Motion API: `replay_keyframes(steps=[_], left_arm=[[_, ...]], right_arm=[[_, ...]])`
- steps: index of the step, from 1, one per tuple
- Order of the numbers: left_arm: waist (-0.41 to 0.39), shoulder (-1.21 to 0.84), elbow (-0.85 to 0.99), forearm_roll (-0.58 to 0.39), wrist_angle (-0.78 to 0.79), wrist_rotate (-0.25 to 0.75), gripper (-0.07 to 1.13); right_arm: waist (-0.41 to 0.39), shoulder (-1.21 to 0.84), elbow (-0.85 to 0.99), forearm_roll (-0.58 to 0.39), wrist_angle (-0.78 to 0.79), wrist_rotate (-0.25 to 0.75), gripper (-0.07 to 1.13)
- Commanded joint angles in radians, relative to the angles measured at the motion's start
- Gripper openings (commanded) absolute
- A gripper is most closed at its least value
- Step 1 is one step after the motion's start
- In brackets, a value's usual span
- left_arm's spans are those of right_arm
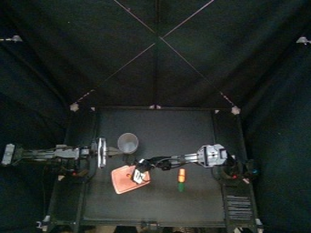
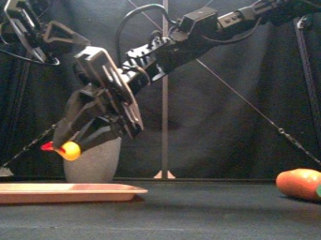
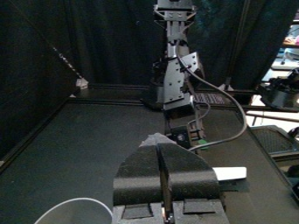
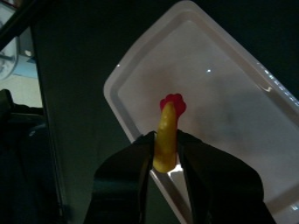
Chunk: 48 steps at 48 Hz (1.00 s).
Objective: Pick the shrimp then place it on the pink plate
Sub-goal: Drop shrimp on the pink plate and return to neutral
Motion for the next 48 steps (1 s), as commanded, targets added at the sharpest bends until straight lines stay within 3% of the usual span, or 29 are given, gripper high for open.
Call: replay_keyframes(steps=[1, 18, 35, 48], left_arm=[[0.003, 0.003, -0.011, 0.006, -0.012, 0.002, -0.01], [0.002, 0.003, -0.002, 0.003, -0.029, 0.002, -0.01], [0.0, 0.002, 0.012, 0.0, -0.032, 0.0, -0.01], [-0.003, 0.003, 0.014, 0.0, -0.032, 0.0, -0.01]], right_arm=[[0.0, -0.009, -0.051, -0.002, 0.008, -0.002, 0.65], [-0.003, -0.003, -0.043, -0.038, 0.006, 0.002, 0.82], [-0.006, -0.08, 0.069, -0.061, -0.012, -0.002, 0.83], [-0.021, -0.238, 0.288, -0.081, -0.189, -0.003, 0.83]])
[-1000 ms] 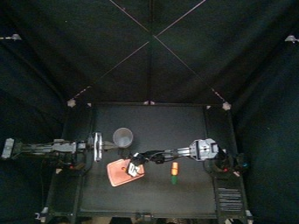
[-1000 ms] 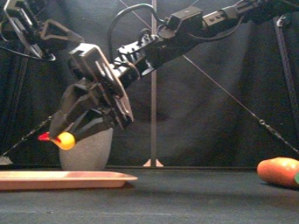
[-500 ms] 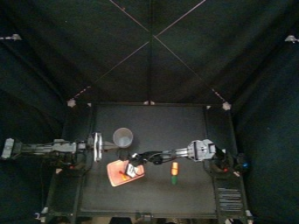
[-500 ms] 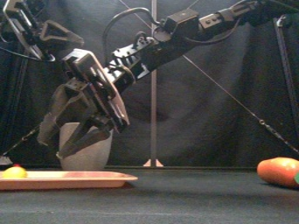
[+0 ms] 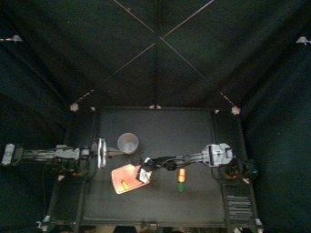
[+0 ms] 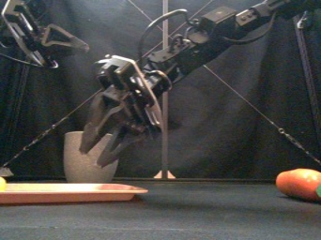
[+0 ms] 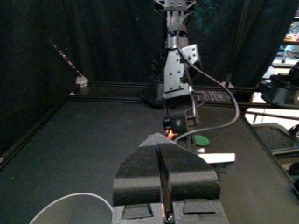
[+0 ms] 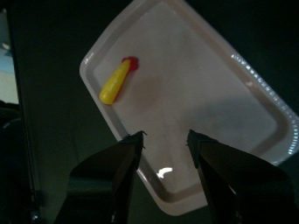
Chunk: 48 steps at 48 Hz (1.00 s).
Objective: Pick the shrimp then place it on the pink plate
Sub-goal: Drop shrimp on the pink plate and return to neutral
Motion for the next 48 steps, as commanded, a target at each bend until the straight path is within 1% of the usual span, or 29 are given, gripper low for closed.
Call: replay_keyframes(steps=[1, 8, 17, 27, 48], left_arm=[[-0.003, 0.002, -0.014, -0.002, -0.009, 0.0, -0.01], [-0.002, 0.002, -0.014, -0.002, -0.009, 0.0, -0.01], [0.0, 0.002, -0.015, 0.002, -0.017, 0.0, -0.01], [0.0, 0.002, -0.015, -0.002, -0.017, 0.0, -0.01], [0.0, 0.002, -0.008, -0.015, -0.017, -0.003, -0.01]], right_arm=[[-0.015, -0.12, 0.075, -0.002, -0.077, -0.005, 0.83], [-0.02, -0.198, 0.172, -0.003, -0.17, -0.006, 0.83], [-0.023, -0.304, 0.304, -0.069, -0.278, -0.009, 0.83], [-0.023, -0.411, 0.457, -0.143, -0.472, -0.009, 0.83], [-0.017, -0.618, 0.742, -0.232, -0.867, -0.02, 0.83]])
